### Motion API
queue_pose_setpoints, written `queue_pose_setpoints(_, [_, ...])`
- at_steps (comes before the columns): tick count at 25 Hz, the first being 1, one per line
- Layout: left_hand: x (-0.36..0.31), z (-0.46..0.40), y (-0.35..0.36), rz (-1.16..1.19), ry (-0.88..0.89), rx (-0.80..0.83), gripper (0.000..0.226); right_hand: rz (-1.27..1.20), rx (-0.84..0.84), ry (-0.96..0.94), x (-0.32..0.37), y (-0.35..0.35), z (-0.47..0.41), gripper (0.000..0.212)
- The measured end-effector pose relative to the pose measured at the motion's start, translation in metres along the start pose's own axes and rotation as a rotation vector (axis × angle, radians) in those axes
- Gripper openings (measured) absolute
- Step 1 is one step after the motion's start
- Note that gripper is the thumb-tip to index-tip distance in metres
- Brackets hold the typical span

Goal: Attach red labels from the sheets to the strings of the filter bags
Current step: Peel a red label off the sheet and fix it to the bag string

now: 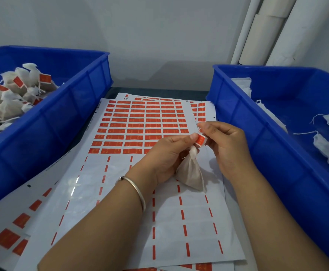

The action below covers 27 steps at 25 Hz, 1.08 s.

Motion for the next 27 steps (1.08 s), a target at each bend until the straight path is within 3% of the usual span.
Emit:
queue_pose_setpoints(3, [0.000,-0.001,-0.006,-0.033,0.003,-0.047,0.036,0.032,-0.012,-0.001,-0.002,-0.001,-0.001,0.028])
queue_pose_setpoints(7, [-0.006,-0.002,-0.016,-0.058,0.050,-0.133,0.029,0.121,0.033,-0.029,-0.003,0.003,-0.003,0.014])
queue_pose_setpoints(11, [-0.012,0.002,-0.022,-0.104,0.097,-0.189,0.028,0.225,0.031,-0.062,-0.004,0.004,-0.005,0.029])
queue_pose_setpoints(14, [-0.022,0.005,-0.027,-0.287,0.128,-0.252,0.006,0.219,-0.021,-0.064,-0.007,-0.001,-0.006,0.039])
queue_pose_setpoints(20, [-0.057,0.017,-0.037,-0.614,0.149,-0.358,0.015,0.177,-0.017,-0.045,-0.009,0.008,-0.002,0.033])
queue_pose_setpoints(25, [-0.117,0.051,-0.076,-0.472,0.244,-0.488,0.007,0.222,0.064,0.046,-0.031,0.019,0.002,0.056])
queue_pose_setpoints(27, [-0.160,0.075,-0.103,-0.500,0.341,-0.604,0.007,0.273,0.097,0.097,-0.042,0.021,0.002,0.054])
Point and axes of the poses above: each hand's wrist, its own z-axis away from the middle knuckle, its own y-axis out of the palm, x = y × z, the point moved 10 cm from there along -z, towards the middle knuckle, and after that the axes turned 9 degrees about -z, right-handed, at the moved point
